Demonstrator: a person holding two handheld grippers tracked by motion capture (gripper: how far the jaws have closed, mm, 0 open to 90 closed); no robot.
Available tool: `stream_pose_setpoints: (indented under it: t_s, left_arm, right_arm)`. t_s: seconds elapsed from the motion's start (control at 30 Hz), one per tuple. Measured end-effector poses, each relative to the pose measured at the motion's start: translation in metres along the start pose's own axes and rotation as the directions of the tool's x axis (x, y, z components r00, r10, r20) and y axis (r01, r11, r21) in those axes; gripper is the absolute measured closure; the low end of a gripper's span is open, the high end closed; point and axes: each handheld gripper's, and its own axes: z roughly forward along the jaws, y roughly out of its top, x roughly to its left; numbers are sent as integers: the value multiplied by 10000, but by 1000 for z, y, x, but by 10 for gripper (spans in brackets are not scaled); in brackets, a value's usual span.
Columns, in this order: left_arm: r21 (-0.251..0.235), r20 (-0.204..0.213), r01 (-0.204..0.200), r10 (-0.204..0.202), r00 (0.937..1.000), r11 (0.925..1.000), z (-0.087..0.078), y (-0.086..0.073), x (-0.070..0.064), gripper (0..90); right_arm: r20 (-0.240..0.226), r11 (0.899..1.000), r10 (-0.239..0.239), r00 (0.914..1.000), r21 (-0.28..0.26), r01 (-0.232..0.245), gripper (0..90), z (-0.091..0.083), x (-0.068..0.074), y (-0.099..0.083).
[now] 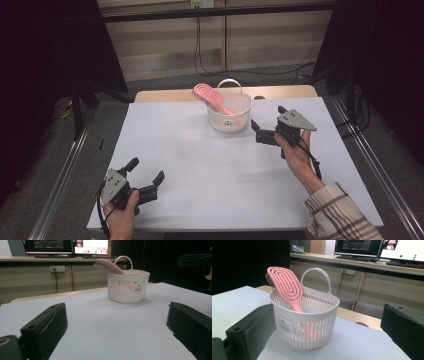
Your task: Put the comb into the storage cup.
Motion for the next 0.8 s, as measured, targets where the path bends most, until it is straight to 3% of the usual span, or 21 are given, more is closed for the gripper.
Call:
stream_pose_setpoints:
  t_s: [0.2, 0.8]
  left_arm:
    - [32, 24, 49, -49, 10000, 10000, 0, 0, -1, 34]
    - [56, -12, 63, -63, 10000, 10000, 1, -1, -1, 34]
  right_arm:
    - [134, 9998, 189, 9997, -107, -188, 0, -15, -6, -5]
    - [560, 9998, 58, 9984, -186, -48, 0, -50, -14, -21]
